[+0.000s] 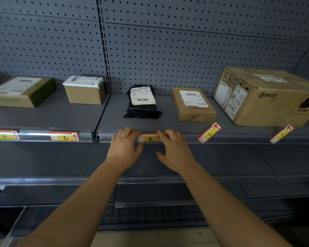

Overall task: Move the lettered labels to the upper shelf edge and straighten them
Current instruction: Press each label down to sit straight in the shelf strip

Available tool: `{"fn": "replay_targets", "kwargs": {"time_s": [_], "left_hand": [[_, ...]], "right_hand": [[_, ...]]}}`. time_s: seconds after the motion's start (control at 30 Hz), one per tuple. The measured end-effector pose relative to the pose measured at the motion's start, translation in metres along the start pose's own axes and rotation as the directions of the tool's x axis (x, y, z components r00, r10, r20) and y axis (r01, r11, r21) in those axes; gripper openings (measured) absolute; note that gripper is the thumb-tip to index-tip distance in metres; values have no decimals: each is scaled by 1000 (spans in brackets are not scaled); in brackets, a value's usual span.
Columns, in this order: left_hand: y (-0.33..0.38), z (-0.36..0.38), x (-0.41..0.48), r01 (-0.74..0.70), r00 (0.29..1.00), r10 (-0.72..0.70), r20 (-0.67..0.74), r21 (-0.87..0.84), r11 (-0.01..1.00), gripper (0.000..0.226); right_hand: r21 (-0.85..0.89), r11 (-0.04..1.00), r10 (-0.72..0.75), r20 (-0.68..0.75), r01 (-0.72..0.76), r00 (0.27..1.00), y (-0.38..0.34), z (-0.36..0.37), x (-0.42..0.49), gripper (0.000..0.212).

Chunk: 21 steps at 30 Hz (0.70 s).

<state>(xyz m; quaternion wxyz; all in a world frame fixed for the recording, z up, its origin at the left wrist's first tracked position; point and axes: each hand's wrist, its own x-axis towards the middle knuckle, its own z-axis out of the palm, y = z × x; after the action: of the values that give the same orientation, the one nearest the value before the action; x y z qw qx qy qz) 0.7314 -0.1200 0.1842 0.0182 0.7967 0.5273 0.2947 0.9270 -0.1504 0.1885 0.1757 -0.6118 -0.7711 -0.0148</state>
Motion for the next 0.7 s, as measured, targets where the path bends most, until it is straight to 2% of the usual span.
{"fn": "replay_targets", "kwargs": {"time_s": [0.3,0.53,0.7], "left_hand": [[2,6,1,10,999,-8,-31,34,999,32],[-1,10,0,0,999,2,-34,58,998,30],[-6,12,-2,-23,998,25,-49,46,999,42]], "right_hand": [[60,998,31,-72,-27,997,-2,3,7,55],[68,998,17,-57,-13,998,1,1,9,53],[85,996,33,-79,-26,996,2,6,6,50]]}}
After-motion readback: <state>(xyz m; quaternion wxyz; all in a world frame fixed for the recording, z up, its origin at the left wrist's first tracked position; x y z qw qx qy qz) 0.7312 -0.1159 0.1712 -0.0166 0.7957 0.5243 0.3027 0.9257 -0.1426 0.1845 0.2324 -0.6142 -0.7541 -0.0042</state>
